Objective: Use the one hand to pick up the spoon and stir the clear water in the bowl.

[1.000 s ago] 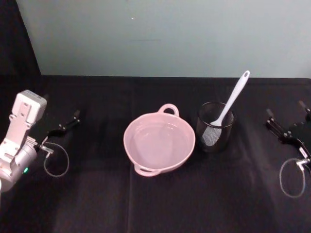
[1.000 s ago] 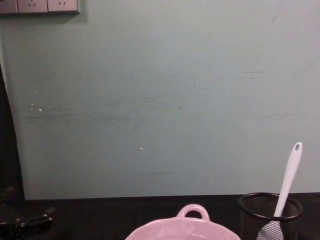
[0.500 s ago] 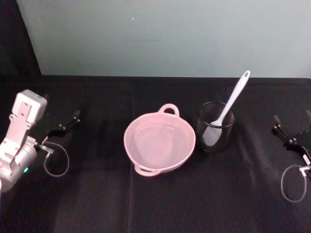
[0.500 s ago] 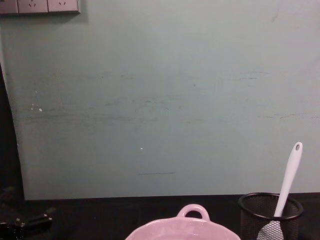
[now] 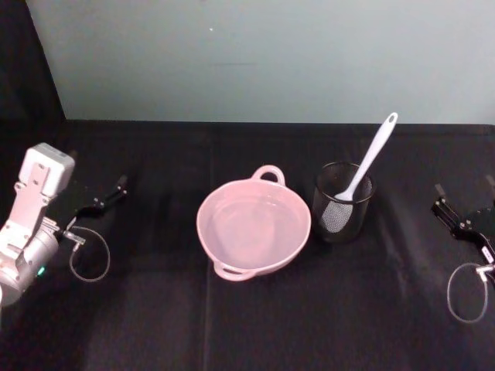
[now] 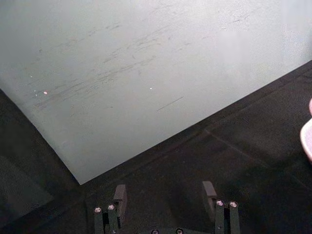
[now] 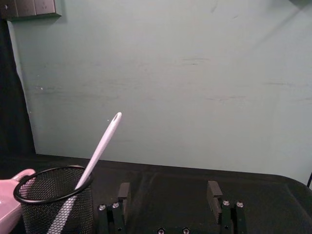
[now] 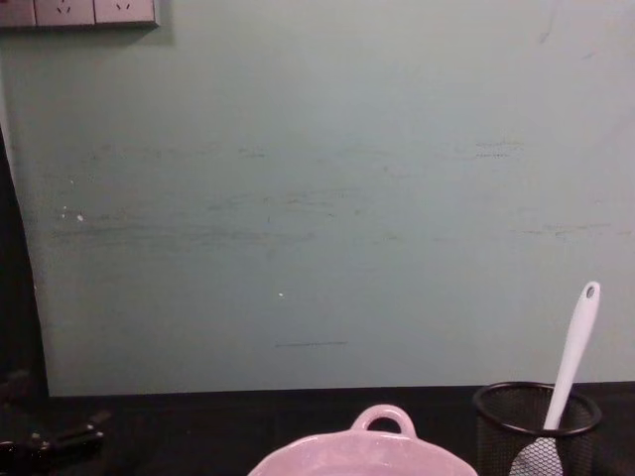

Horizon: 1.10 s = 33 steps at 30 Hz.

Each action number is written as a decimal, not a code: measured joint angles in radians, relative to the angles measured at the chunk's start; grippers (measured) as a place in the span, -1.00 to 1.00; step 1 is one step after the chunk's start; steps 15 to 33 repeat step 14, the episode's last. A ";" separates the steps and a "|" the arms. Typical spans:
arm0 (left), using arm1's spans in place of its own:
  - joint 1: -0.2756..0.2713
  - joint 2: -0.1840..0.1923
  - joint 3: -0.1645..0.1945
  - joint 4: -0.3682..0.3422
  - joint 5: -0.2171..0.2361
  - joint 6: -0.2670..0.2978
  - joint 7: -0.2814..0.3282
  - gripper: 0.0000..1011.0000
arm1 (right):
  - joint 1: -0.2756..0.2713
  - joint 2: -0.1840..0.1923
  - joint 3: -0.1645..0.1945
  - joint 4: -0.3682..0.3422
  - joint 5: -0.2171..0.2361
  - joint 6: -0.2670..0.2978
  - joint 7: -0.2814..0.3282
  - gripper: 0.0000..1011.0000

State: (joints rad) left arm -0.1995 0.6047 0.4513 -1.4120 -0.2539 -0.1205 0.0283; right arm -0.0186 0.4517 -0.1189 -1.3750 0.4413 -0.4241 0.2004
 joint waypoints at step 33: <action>0.000 0.000 0.000 0.000 0.000 0.000 0.000 1.00 | -0.001 0.001 -0.002 -0.003 -0.002 0.002 -0.002 0.98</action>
